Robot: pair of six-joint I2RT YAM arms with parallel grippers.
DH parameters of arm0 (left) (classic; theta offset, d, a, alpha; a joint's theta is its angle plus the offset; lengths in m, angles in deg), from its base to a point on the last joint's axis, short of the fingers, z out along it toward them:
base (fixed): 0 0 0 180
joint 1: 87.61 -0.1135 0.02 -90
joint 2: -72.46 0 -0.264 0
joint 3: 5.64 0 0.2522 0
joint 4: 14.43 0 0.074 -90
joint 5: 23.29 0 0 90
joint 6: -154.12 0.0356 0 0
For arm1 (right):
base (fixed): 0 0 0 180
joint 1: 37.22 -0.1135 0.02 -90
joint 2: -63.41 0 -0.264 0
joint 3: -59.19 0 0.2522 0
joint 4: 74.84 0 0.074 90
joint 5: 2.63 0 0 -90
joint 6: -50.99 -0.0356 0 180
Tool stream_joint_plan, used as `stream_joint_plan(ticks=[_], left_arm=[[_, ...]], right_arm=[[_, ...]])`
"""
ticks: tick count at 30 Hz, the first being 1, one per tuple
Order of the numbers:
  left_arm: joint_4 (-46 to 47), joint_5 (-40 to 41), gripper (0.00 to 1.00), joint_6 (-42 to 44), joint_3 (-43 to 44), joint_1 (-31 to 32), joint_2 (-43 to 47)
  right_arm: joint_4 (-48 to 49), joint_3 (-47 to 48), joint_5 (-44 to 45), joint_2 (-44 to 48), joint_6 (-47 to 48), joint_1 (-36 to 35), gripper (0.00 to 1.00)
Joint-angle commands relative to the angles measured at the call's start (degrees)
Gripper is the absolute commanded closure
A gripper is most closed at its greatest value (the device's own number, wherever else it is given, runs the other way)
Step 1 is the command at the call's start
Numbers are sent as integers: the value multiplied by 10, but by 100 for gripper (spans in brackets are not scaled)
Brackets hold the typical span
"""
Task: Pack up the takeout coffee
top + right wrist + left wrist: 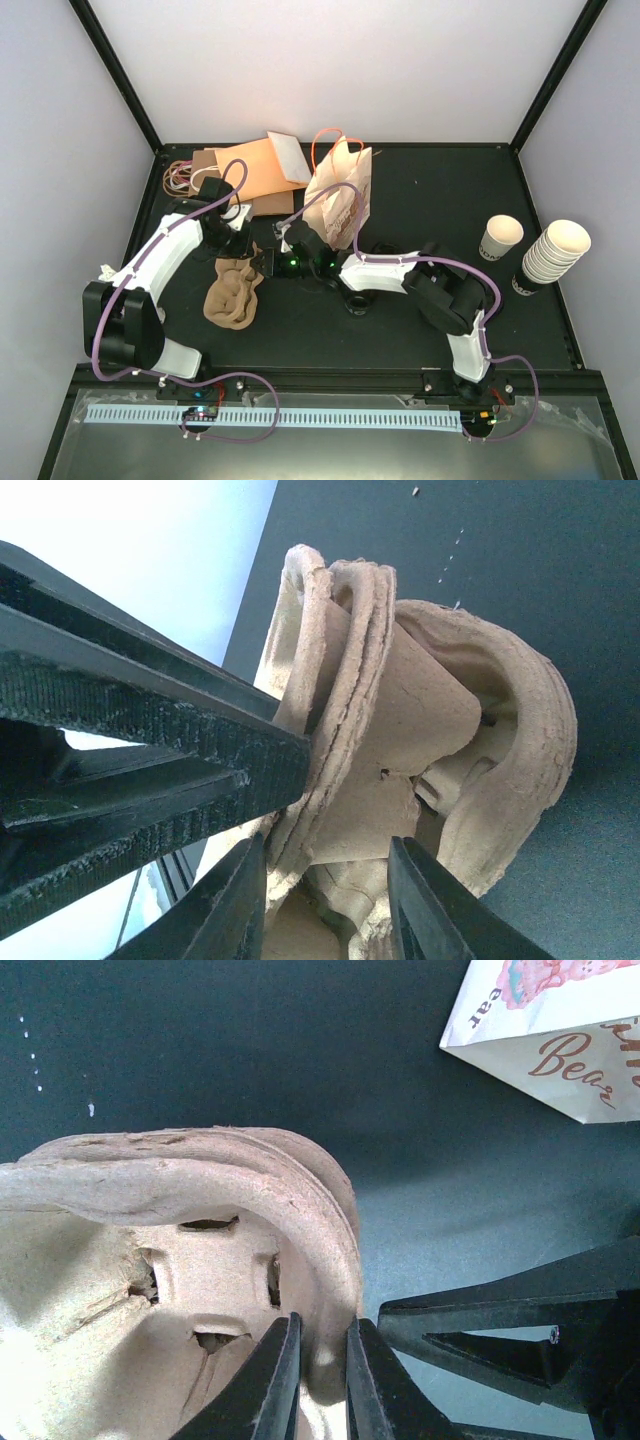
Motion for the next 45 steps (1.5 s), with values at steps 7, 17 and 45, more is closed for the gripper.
stream_joint_plan(ticks=[7, 17, 45], left_arm=[[14, -20, 98, 1, 9, -2, 1], [23, -34, 98, -1, 4, -5, 2], [24, -41, 97, 1, -1, -13, 6]], right_arm=[[54, -18, 2, -14, -45, 3, 65], [146, -51, -35, -22, -112, 13, 68], [255, -86, -58, -53, -208, 27, 76]])
